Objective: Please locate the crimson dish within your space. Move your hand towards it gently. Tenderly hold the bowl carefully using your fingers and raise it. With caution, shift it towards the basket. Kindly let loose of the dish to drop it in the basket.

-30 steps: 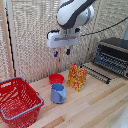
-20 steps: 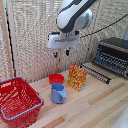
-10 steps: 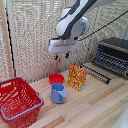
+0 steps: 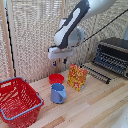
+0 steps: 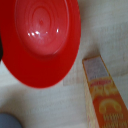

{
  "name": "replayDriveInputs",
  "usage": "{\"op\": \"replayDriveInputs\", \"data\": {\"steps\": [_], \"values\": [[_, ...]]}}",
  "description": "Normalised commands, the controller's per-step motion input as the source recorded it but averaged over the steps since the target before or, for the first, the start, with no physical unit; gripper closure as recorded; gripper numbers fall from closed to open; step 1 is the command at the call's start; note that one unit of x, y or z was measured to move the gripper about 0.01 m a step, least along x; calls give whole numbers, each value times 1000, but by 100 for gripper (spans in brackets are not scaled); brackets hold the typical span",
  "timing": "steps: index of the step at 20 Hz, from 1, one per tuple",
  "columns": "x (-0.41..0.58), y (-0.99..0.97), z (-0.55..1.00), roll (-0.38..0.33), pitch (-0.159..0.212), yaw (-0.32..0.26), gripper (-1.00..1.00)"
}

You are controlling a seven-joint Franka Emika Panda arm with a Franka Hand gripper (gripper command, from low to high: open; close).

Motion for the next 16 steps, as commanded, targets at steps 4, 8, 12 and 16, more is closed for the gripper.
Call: {"op": "replayDriveInputs", "data": {"steps": [4, 8, 12, 16], "values": [[81, -274, -387, -37, 78, 124, -100], [240, -297, -374, -31, 79, 148, -100], [378, -214, -299, -10, 25, 182, -100], [331, -128, -239, -12, 17, 158, 100]]}}
